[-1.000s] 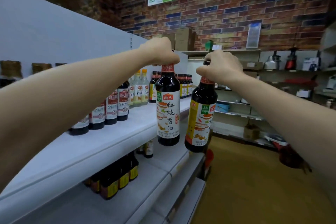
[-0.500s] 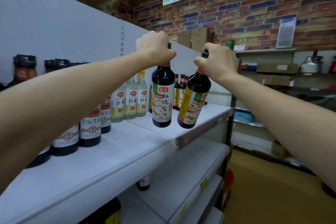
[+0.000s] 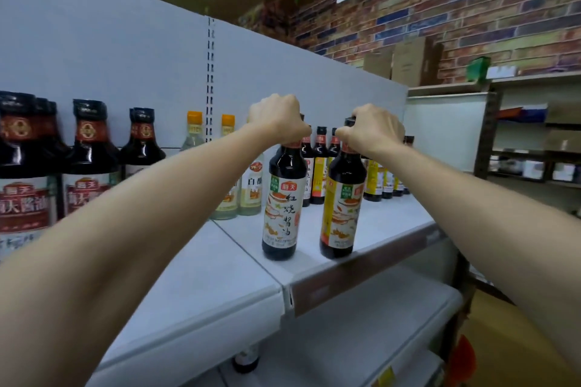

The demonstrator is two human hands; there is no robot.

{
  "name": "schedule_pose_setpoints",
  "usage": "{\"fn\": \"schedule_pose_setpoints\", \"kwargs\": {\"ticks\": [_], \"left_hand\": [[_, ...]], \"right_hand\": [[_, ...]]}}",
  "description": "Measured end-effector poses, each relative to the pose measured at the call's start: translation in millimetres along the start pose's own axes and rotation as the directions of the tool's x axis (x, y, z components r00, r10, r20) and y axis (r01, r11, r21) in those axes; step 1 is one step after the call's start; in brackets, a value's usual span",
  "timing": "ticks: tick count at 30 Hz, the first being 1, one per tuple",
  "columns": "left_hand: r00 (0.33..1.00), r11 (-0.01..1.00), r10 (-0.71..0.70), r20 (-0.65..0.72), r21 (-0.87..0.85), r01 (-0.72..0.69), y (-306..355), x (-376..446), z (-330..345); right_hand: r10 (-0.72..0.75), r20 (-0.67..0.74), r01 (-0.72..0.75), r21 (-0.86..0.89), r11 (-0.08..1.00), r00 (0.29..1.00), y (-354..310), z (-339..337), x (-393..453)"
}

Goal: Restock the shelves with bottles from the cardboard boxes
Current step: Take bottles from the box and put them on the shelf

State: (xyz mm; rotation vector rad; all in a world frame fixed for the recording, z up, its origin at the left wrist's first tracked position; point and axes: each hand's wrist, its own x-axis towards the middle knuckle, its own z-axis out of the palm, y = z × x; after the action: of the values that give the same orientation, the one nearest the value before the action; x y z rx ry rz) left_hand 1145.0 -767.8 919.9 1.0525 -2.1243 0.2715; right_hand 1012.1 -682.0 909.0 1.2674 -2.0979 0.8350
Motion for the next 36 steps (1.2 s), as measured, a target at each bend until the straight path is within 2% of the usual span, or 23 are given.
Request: {"fn": "schedule_pose_setpoints", "kwargs": {"ticks": [6,12,15,17,20,23,27,31,33,36], "left_hand": [[0.989,0.988,-0.146,0.020,-0.049,0.147,7.8,23.2,29.2],[0.964,0.949,-0.265,0.036,-0.165,0.267,11.3,39.7,56.2],[0.942,0.909,-0.334,0.020,-0.256,0.328,13.6,40.3,63.9],[0.927,0.858,-0.375,0.019,-0.371,0.355,11.5,38.4,69.1],[0.927,0.774,-0.371,0.050,-0.536,0.338,7.9,31.5,74.7],[0.933,0.752,-0.355,0.055,-0.576,0.320,7.4,23.5,76.1],[0.929,0.718,-0.360,0.087,-0.610,0.335,9.3,17.3,74.2],[0.937,0.768,-0.341,0.071,-0.555,0.321,10.1,19.4,75.0],[0.935,0.849,-0.354,0.025,-0.410,0.333,12.7,21.2,74.4],[0.935,0.932,-0.356,0.002,-0.080,0.355,13.3,15.9,76.3]], "right_hand": [[0.001,0.155,-0.025,0.151,0.988,0.988,20.5,28.6,40.8],[-0.165,0.296,0.028,0.417,0.908,0.941,30.6,49.7,53.1],[-0.229,0.238,0.054,0.573,0.818,0.944,40.9,64.8,51.3],[-0.198,0.157,0.059,0.622,0.781,0.968,44.4,75.4,49.5],[-0.108,0.042,0.067,0.551,0.831,0.993,39.2,89.3,48.7],[-0.054,-0.032,0.063,0.483,0.873,0.998,28.7,99.7,48.9],[-0.040,-0.057,0.063,0.508,0.859,0.998,31.5,107.0,47.1],[-0.078,-0.068,0.102,0.522,0.847,0.995,34.9,110.8,43.4],[-0.106,-0.067,0.125,0.503,0.855,0.992,35.6,111.3,38.3],[-0.186,-0.024,0.172,0.514,0.841,0.982,44.0,111.1,27.0]]}}
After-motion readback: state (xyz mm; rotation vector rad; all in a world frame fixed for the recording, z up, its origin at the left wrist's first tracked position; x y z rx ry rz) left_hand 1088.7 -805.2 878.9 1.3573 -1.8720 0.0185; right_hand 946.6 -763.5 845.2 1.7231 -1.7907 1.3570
